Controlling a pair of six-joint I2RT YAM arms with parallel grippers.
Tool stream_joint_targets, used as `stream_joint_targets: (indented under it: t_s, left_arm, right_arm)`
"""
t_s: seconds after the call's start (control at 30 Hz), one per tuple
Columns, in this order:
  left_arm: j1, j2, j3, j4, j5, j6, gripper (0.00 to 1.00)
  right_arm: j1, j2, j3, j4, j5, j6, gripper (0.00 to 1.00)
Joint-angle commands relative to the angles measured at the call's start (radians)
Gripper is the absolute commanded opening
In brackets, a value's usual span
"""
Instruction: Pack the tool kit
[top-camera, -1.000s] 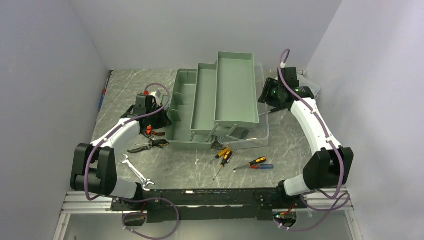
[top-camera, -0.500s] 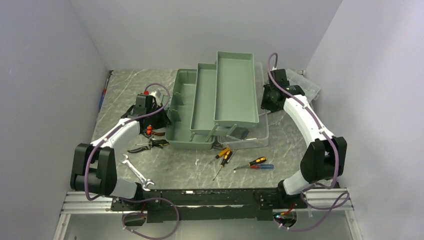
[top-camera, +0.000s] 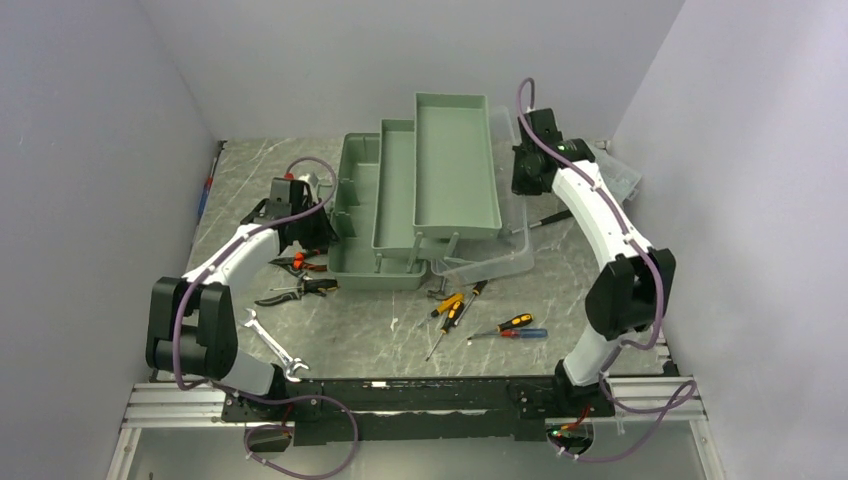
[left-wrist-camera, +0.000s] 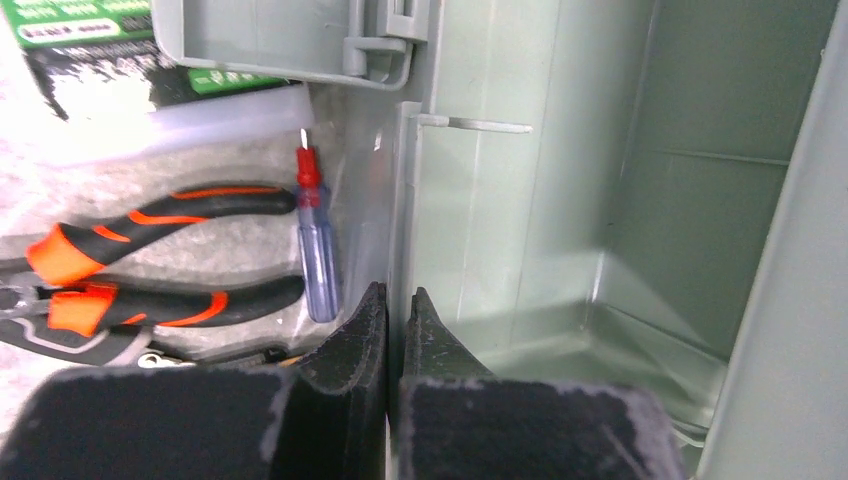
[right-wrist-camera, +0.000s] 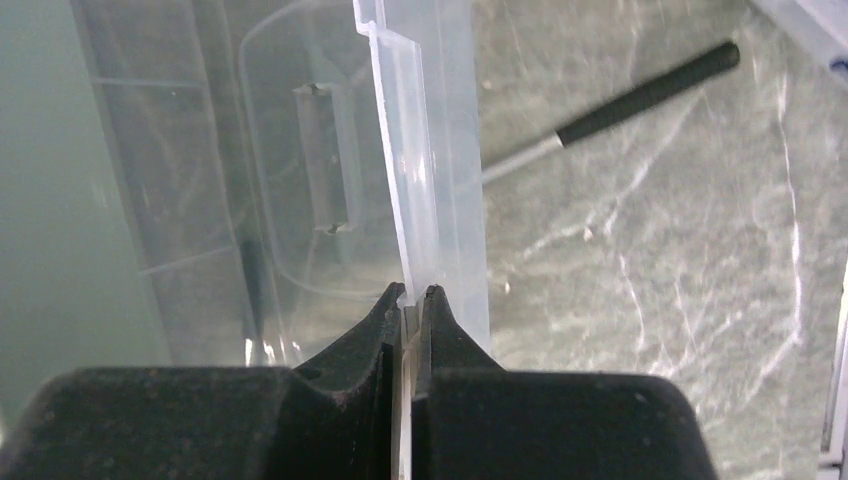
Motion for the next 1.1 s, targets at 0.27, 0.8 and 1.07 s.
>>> stream_joint_targets:
  t_s: [0.27,0.8,1.07]
  left_arm:
    - [0.08,0.05,0.177,0.067,0.118,-0.093,0.0]
    - [0.105,0.076,0.132,0.108,0.137,-0.111,0.0]
    - [0.133,0.05,0.117,0.109,0.151,-0.115,0.0]
  right_arm:
    - [0.078,0.244,0.423,0.101,-0.221,0.06,0.0]
    - [0.125,0.391,0.528,0.199,-0.43,0.116,0.0]
    - [0.176,0.398,0.416,0.295,-0.465,0.175,0.0]
